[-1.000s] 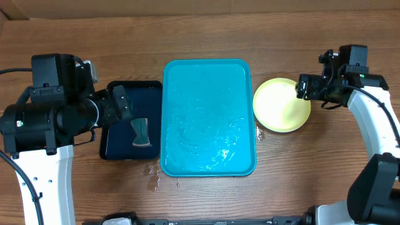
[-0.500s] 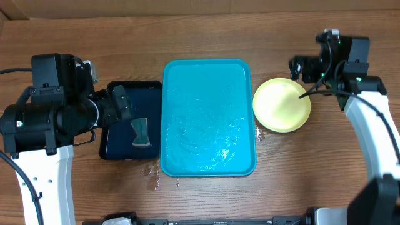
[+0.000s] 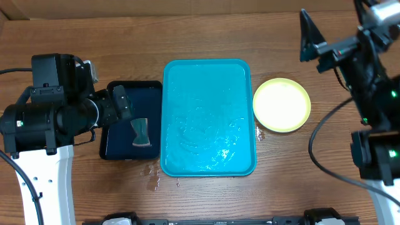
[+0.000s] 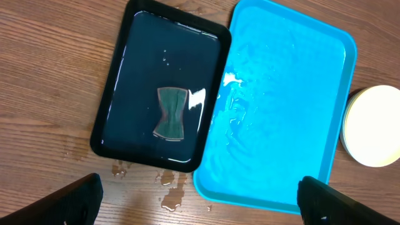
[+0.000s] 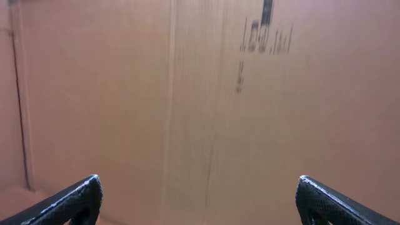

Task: Clean dirty plates on tray and stack at the side

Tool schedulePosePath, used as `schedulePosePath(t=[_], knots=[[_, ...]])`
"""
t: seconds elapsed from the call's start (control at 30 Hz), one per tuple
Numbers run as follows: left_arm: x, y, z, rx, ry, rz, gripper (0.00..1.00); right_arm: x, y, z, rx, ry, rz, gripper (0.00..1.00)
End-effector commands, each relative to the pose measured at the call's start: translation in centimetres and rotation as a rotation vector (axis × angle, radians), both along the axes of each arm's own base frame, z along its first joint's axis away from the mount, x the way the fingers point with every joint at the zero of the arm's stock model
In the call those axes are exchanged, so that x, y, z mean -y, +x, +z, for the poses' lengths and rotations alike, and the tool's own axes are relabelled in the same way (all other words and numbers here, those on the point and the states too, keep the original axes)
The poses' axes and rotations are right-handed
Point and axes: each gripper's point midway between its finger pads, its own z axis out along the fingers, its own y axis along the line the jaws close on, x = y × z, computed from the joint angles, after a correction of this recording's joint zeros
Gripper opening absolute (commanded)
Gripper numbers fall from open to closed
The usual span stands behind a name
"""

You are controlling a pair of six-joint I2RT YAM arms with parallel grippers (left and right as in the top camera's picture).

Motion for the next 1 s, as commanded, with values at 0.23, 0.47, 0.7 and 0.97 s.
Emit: schedulePosePath(t=[0.23, 0.47, 0.7, 0.97], knots=[[0.0, 0.1, 0.0, 0.001, -0.001, 0.009, 1.00, 0.6, -2.7, 1.9, 0.049, 0.008, -0.022, 1.00], [0.0, 0.1, 0.0, 0.001, -0.001, 0.009, 1.00, 1.1, -5.2, 1.7, 0.023, 0.007, -0.036, 1.00], [0.0, 0.1, 0.0, 0.001, -0.001, 0.009, 1.00, 1.2, -6.1, 0.5, -0.032, -0.002, -0.039, 1.00], [0.0, 0.1, 0.0, 0.001, -0.001, 0.009, 1.00, 1.4, -8.1, -0.3, -0.054, -0.049, -0.047, 1.00]])
